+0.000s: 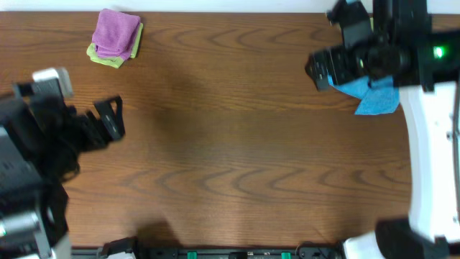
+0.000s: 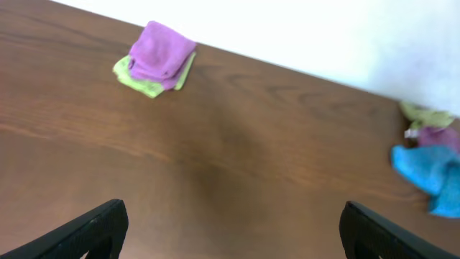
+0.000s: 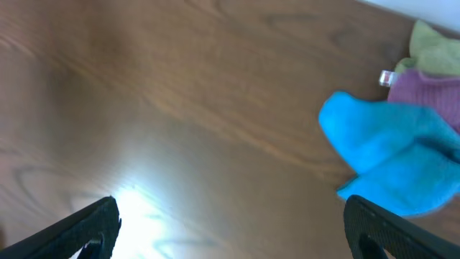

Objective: Fold the cloth

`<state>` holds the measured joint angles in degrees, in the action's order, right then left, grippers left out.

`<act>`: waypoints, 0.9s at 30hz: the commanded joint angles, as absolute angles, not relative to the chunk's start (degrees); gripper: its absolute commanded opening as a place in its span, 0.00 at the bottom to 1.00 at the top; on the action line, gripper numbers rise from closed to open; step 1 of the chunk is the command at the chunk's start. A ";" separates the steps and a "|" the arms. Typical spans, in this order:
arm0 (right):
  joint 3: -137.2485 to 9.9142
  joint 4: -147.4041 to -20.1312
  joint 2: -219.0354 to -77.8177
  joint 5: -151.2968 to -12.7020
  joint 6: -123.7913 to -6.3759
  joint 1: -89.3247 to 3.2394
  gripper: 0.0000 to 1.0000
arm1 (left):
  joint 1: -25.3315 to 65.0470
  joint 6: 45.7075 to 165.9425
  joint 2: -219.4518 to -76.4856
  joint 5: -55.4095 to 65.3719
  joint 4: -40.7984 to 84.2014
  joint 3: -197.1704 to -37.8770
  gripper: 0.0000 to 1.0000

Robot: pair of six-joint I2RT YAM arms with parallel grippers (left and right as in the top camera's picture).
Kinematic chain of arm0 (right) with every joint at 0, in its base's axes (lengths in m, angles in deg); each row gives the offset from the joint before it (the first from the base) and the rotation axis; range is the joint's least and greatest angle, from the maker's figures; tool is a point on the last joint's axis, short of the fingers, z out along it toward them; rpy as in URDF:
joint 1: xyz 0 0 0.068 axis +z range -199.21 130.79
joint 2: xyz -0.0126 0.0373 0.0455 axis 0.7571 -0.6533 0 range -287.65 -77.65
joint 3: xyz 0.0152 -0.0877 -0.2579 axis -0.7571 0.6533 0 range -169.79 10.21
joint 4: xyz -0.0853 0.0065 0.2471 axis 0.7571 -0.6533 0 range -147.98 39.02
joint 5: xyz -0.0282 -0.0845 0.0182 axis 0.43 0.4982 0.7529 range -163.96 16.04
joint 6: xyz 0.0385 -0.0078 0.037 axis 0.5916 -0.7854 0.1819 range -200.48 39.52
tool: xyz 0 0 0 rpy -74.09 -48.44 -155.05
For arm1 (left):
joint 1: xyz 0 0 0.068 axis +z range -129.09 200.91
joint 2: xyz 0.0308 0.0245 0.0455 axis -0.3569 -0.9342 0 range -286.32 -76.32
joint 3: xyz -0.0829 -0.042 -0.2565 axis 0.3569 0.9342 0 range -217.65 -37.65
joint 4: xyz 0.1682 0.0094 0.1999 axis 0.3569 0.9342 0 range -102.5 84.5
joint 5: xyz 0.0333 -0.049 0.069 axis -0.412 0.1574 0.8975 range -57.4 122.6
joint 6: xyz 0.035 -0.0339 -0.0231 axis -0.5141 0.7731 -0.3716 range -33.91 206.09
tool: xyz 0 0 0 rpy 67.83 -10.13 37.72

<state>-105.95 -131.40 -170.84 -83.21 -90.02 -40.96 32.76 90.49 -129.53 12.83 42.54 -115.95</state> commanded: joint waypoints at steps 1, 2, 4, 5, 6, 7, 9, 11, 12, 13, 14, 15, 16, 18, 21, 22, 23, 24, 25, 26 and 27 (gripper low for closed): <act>-93.23 -127.38 -161.49 -81.57 -90.42 -41.30 0.99 | 29.77 89.47 -125.73 20.57 41.43 -111.10 0.95; -88.92 -125.37 -158.23 -81.40 -90.42 -41.30 0.99 | 28.81 89.44 -124.64 21.09 41.27 -110.00 0.95; -79.26 -121.22 -150.67 -80.79 -90.42 -41.30 0.99 | 26.97 89.20 -122.73 21.75 42.13 -108.17 0.95; -75.22 -119.49 -147.34 -80.55 -90.39 -41.30 0.99 | 26.12 89.22 -121.95 22.12 43.13 -107.34 0.95; -71.33 -117.88 -144.13 -80.31 -90.42 -41.30 0.99 | 25.55 89.25 -121.47 22.40 43.96 -106.77 0.95; -67.11 -116.13 -140.57 -79.87 -90.39 -41.30 0.99 | 24.76 89.25 -120.92 22.55 44.79 -106.03 0.95; -60.51 -113.33 -134.71 -79.37 -90.33 -41.30 0.99 | 23.76 89.27 -120.22 22.51 45.36 -104.74 0.95; -56.36 -111.67 -130.17 -79.30 -89.65 -41.30 0.99 | 23.39 89.75 -120.00 22.42 44.84 -104.13 0.95; -55.42 -111.54 -128.61 -79.26 -89.50 -41.30 0.99 | 23.39 90.56 -120.02 22.20 44.33 -104.13 0.95; -54.83 -111.60 -127.24 -79.13 -89.50 -41.30 0.99 | 23.39 91.06 -120.02 22.01 43.79 -104.13 0.95; -54.56 -111.62 -126.21 -78.82 -89.37 -41.30 0.99 | 23.39 91.93 -120.02 22.03 43.20 -104.13 0.95; -54.52 -111.65 -125.58 -78.86 -89.32 -41.30 0.99 | 23.39 93.16 -120.05 22.05 42.67 -104.13 0.95; -54.54 -112.06 -125.03 -78.86 -89.34 -41.30 0.99 | 23.39 94.69 -120.05 22.05 42.08 -104.13 0.95; -54.54 -112.70 -124.68 -78.86 -89.32 -41.30 0.99 | 23.39 97.51 -120.05 22.03 41.01 -104.13 0.95; -54.54 -113.39 -124.85 -78.86 -89.32 -41.30 0.99 | 23.39 103.83 -120.02 22.03 40.75 -104.13 0.95; -54.52 -113.70 -124.92 -78.86 -89.34 -41.30 0.99 | 23.39 105.46 -120.02 22.03 40.79 -104.13 0.95; -54.52 -113.79 -124.90 -78.86 -89.34 -41.30 0.99 | 23.39 106.49 -120.02 22.05 40.82 -104.13 0.95; -54.52 -113.79 -124.90 -78.86 -89.34 -41.30 0.99 | 23.39 106.51 -120.02 22.05 40.82 -104.13 0.95; -54.52 -113.79 -124.90 -78.86 -89.34 -41.30 0.99 | 23.39 106.54 -120.02 22.05 40.82 -104.13 0.95; -54.52 -113.79 -124.90 -78.86 -89.34 -41.30 0.99 | 23.39 106.51 -120.02 22.03 40.82 -104.13 0.95; -54.52 -113.79 -124.90 -78.86 -89.34 -41.30 0.99 | 23.39 106.51 -120.02 22.03 40.88 -104.13 0.95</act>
